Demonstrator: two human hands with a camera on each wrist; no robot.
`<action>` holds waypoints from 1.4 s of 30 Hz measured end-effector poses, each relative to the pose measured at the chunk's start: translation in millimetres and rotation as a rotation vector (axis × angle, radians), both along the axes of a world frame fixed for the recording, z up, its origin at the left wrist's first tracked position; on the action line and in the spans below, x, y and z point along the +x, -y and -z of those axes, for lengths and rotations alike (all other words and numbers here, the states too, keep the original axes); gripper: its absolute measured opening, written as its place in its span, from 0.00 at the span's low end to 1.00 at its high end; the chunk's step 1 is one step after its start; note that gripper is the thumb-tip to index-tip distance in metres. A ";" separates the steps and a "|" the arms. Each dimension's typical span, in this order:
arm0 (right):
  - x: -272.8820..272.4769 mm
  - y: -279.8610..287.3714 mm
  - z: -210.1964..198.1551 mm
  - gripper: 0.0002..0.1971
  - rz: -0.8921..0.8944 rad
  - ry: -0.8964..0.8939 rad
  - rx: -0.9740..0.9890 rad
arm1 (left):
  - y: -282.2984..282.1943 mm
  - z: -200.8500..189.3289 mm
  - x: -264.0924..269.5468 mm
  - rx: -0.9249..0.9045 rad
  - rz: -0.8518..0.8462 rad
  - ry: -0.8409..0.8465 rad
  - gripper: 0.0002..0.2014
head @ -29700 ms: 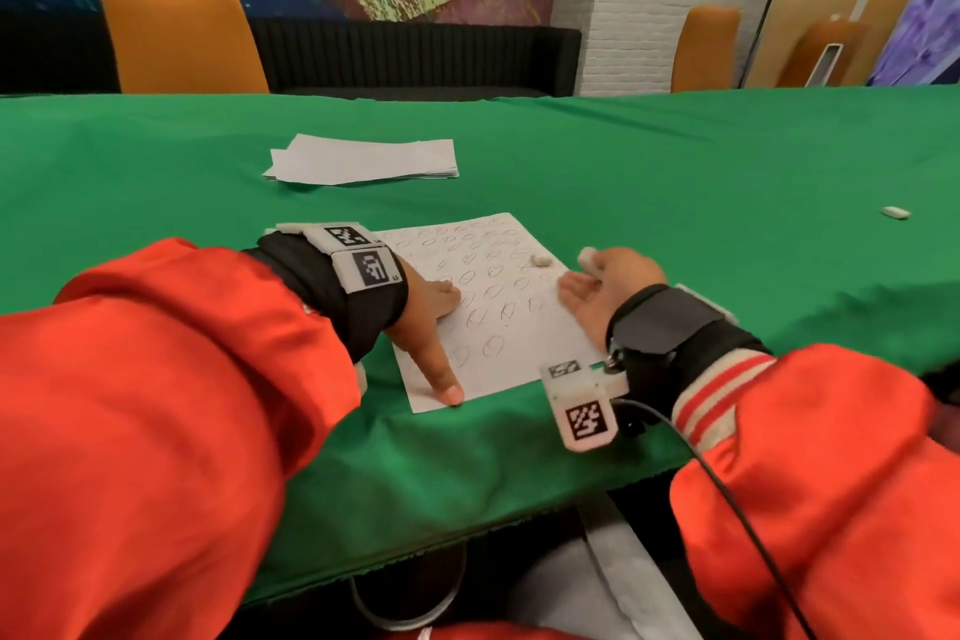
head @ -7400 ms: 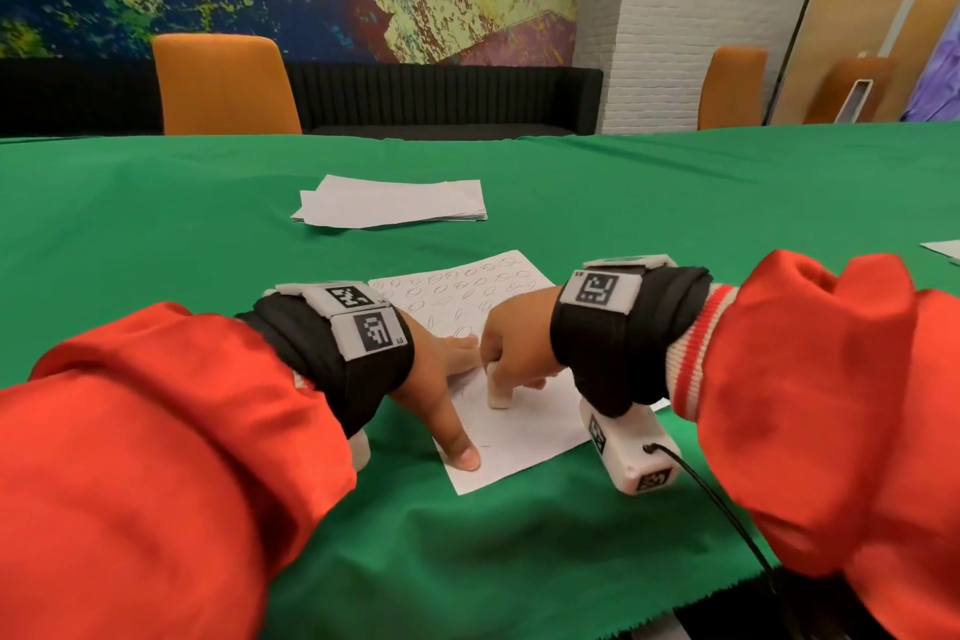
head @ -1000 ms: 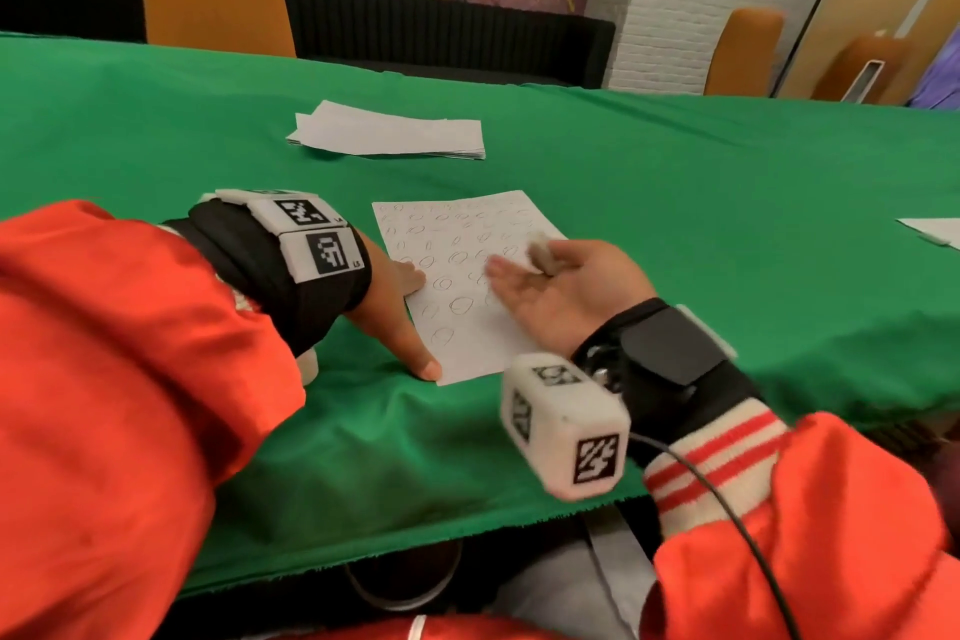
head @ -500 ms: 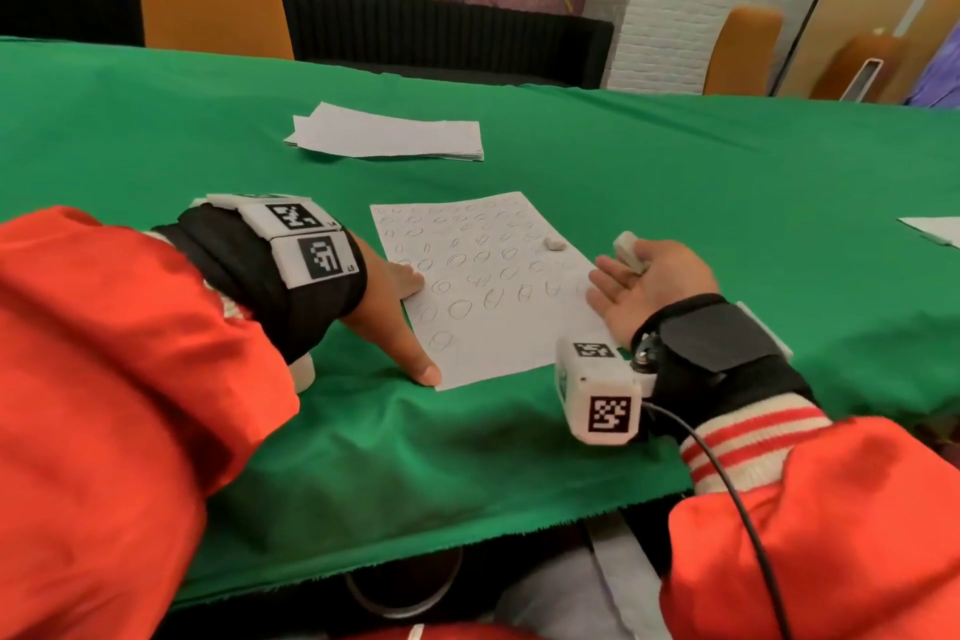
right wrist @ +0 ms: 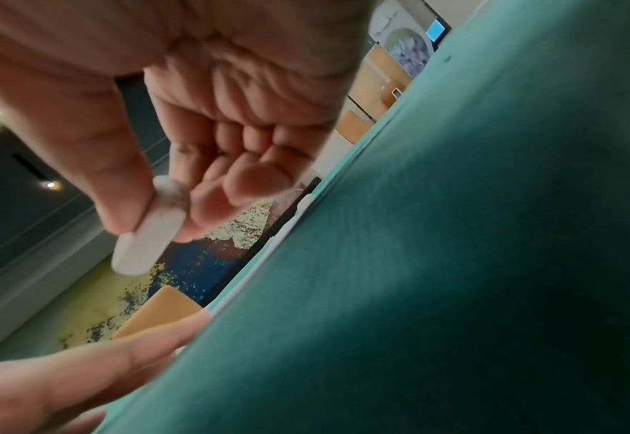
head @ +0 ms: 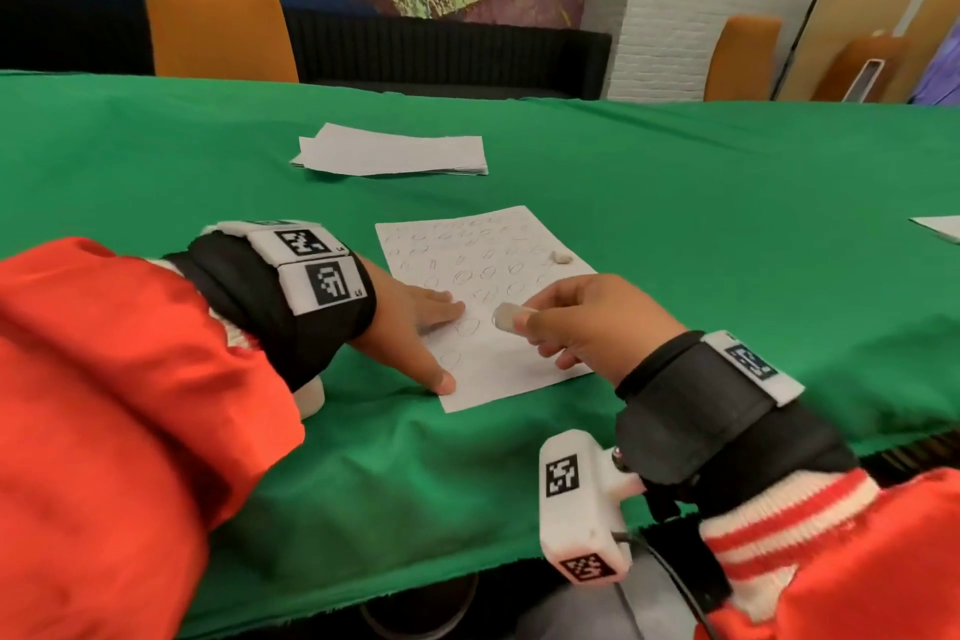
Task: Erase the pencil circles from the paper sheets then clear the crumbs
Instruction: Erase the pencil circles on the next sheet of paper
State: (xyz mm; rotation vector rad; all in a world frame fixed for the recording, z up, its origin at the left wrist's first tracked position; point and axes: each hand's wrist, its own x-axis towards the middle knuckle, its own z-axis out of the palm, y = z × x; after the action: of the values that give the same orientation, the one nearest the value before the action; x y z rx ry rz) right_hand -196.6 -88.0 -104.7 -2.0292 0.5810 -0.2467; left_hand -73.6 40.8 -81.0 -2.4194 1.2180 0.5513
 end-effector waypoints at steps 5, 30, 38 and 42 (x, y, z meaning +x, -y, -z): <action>0.9 0.6 5.3 0.10 -0.016 -0.053 -0.180 | -1.1 -2.1 3.8 0.000 0.028 -0.034 0.46; 6.1 -13.7 -9.0 0.06 -0.153 -0.201 -0.431 | 10.4 -3.6 -3.9 0.008 0.103 -0.009 0.50; 11.6 -16.3 -8.5 0.04 -0.159 -0.260 -0.568 | 11.5 -0.7 -6.3 0.029 0.090 -0.005 0.51; 11.9 -19.9 -9.7 0.03 -0.161 -0.257 -0.543 | 10.5 -0.5 -6.8 0.002 0.111 -0.015 0.49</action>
State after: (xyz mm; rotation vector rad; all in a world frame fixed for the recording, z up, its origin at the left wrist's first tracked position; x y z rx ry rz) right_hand -184.7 -68.1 -95.1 -2.6463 0.5423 -0.0456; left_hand -80.3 30.3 -80.5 -2.3334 1.3476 0.5382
